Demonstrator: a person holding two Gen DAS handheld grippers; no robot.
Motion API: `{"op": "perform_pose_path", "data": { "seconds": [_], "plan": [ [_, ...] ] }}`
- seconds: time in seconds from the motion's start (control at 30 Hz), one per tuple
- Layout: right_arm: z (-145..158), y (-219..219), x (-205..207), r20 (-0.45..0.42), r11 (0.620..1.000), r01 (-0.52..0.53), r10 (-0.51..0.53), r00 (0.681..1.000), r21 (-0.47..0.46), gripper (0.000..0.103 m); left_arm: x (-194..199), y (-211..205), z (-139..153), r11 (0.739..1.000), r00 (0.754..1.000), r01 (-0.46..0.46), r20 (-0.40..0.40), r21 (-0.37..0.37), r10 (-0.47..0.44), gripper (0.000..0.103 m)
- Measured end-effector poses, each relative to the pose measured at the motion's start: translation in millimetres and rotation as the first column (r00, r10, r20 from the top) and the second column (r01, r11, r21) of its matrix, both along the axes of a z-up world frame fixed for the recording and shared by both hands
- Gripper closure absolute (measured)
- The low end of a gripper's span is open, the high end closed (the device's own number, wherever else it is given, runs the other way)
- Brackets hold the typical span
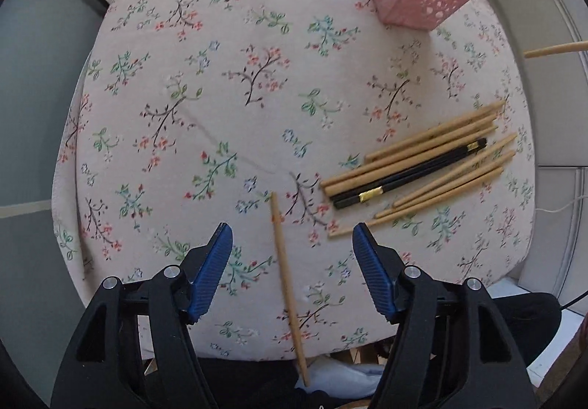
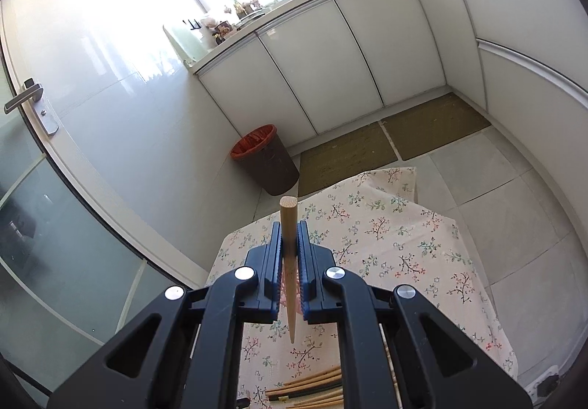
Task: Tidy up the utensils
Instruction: 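Carry both held chopsticks up toward the pink mesh holder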
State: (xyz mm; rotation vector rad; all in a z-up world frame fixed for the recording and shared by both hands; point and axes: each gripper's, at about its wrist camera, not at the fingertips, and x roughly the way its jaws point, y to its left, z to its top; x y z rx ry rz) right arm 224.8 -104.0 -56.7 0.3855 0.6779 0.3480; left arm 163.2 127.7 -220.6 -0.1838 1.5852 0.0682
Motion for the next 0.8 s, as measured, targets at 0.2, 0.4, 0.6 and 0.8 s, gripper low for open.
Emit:
{"op": "perform_pose_path", "data": {
  "seconds": [0.2, 0.4, 0.6, 0.8],
  "plan": [
    [1.6, -5.1, -4.1, 0.000, 1.000, -0.008, 0.008, 1.000, 0.005, 0.095, -0.9, -3.5, -35.0, 0.999, 0.995, -0.040, -0.094, -0.023, 0.038, 0.070],
    [7.9, -12.1, -6.6, 0.008, 1.000, 0.002, -0.002, 1.000, 0.000, 0.095, -7.6, -5.6, -52.9, 0.999, 0.998, -0.049, -0.042, 0.021, 0.050, 0.091],
    [12.5, -10.4, -15.0, 0.006, 1.000, -0.002, 0.002, 1.000, -0.001, 0.095, -21.5, 5.1, -45.3, 0.997, 0.996, -0.069, 0.059, -0.032, 0.071, 0.099],
    [24.4, -10.6, -24.1, 0.019, 1.000, -0.008, 0.008, 1.000, -0.007, 0.095, -46.6, 3.0, 19.0, 0.998, 0.961, -0.019, 0.275, -0.053, 0.032, 0.099]
  ]
}}
